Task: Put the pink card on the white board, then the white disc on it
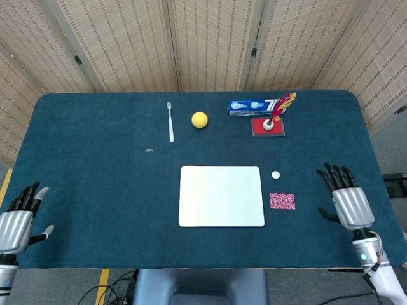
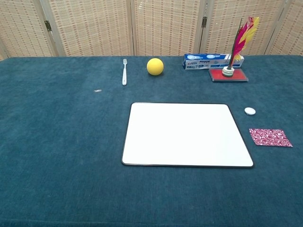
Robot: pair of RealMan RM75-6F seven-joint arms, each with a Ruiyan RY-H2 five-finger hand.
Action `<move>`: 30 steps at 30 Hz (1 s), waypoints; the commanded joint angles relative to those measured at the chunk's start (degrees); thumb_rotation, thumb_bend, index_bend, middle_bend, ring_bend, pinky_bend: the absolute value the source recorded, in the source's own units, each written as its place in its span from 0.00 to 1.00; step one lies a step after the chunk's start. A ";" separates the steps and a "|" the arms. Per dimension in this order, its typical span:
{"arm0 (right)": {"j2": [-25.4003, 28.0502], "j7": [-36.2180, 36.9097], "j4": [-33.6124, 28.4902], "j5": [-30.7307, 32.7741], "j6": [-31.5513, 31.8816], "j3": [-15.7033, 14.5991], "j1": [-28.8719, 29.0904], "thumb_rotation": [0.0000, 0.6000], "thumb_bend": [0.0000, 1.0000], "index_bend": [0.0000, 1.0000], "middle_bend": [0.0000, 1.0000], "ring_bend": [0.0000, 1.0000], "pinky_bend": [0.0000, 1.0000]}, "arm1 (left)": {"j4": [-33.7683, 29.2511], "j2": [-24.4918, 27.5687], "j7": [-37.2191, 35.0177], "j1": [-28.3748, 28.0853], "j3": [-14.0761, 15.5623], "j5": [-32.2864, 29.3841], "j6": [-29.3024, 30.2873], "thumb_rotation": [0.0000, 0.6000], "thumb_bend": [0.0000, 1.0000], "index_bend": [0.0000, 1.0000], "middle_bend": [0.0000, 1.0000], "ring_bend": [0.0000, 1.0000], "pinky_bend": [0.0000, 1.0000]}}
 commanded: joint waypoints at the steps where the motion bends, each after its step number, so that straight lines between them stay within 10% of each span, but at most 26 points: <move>1: 2.47 -2.82 -2.19 3.46 -8.78 0.57 4.45 1.00 0.12 0.21 0.05 0.00 0.00 | 3.63 -0.90 -5.48 -0.21 -0.31 2.42 1.96 1.00 0.26 0.16 0.00 0.00 0.22; 9: 1.41 -10.94 -2.94 11.95 -17.14 2.72 10.47 1.00 0.12 0.24 0.05 0.00 0.00 | 4.01 0.34 -11.38 -0.56 -0.24 -1.14 -2.72 1.00 0.26 0.17 0.00 0.00 0.22; 30: -14.46 -7.37 11.56 14.36 -15.42 -0.17 9.96 1.00 0.12 0.27 0.07 0.00 0.00 | 4.97 4.26 -24.80 -1.71 2.17 4.38 -3.84 1.00 0.26 0.14 0.00 0.00 0.22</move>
